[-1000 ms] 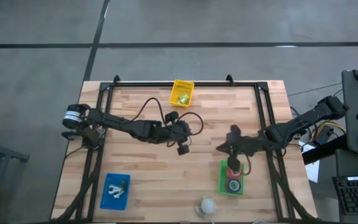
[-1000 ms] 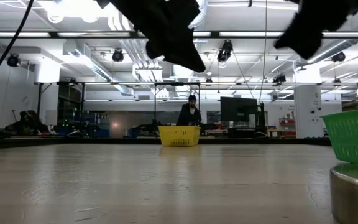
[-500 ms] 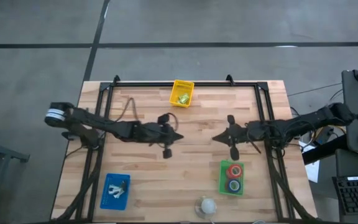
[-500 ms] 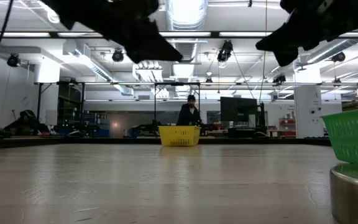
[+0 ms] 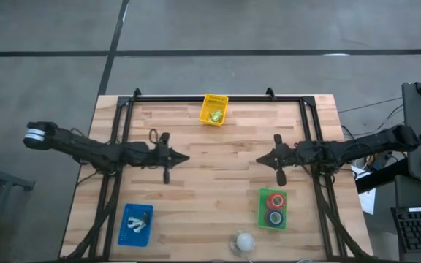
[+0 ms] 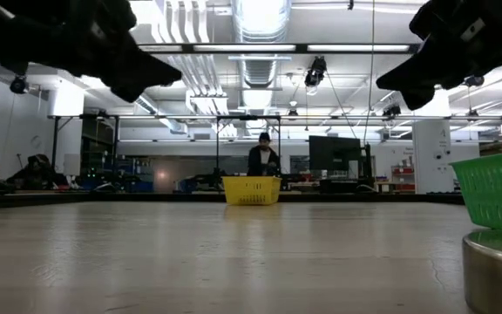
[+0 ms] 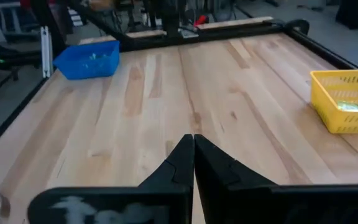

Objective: Pick and place Stapler, Stapler remover, tape
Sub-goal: Return to Home Position

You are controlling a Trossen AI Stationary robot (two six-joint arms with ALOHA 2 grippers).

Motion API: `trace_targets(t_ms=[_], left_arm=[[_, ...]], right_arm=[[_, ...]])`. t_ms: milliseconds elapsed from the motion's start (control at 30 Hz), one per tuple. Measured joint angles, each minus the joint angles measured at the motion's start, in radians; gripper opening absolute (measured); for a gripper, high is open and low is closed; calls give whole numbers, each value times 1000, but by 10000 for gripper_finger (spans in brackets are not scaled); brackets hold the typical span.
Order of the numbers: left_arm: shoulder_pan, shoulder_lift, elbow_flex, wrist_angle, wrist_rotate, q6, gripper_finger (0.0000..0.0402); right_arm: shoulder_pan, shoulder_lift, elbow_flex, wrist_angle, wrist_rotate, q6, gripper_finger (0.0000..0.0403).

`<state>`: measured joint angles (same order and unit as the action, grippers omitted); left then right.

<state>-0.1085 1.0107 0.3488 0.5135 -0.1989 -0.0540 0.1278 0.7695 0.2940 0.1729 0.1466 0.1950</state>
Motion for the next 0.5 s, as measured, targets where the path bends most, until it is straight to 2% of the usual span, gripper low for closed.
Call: trace_targets(t_ms=[67,133,233,400,500], left_arm=[[4,-55,-45,7,1,-9,6],[10,-99,-74,5,16,-22,3],[22,-169,-102,6,92,-9,5],[24,-279,-142,7,105,1,3],[24,-345,-183,-4,105,-2,3]], right_arm=[[-18,-42,-17,3,-29,-3,8],[-50,-88,-35,8,-104,-20,8],[-108,-140,-60,34,-173,-43,8],[-197,-234,-104,43,-274,-68,8],[-223,-276,-136,45,-282,-65,8]])
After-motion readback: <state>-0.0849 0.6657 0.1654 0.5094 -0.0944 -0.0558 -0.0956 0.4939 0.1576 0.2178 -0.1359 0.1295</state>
